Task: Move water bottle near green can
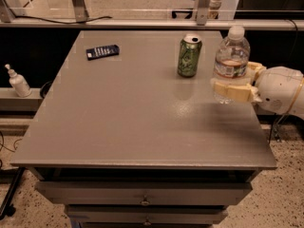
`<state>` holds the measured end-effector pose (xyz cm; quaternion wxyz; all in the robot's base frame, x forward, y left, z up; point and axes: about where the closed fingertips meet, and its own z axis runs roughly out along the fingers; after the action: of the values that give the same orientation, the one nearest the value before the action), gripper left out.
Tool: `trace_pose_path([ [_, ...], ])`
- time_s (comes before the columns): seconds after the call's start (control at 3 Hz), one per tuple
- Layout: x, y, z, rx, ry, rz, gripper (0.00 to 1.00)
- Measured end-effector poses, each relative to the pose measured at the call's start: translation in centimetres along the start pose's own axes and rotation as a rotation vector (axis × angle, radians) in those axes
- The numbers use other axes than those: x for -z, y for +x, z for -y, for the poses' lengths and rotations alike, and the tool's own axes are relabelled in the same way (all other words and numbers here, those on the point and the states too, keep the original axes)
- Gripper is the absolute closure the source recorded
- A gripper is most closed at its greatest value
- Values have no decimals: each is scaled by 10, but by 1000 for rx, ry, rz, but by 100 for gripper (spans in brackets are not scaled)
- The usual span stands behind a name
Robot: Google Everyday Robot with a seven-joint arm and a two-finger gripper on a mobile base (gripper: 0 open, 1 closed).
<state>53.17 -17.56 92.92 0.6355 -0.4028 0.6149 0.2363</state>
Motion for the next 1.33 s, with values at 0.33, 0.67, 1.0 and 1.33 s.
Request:
trace_pose_path([
  [0.33, -8, 16, 34, -10, 54, 6, 100],
  [0.67, -22, 33, 59, -26, 93, 15, 100],
  [1.0, -41, 43, 78, -39, 115, 37, 100],
  [1.33, -55, 50, 89, -64, 138, 55, 100],
])
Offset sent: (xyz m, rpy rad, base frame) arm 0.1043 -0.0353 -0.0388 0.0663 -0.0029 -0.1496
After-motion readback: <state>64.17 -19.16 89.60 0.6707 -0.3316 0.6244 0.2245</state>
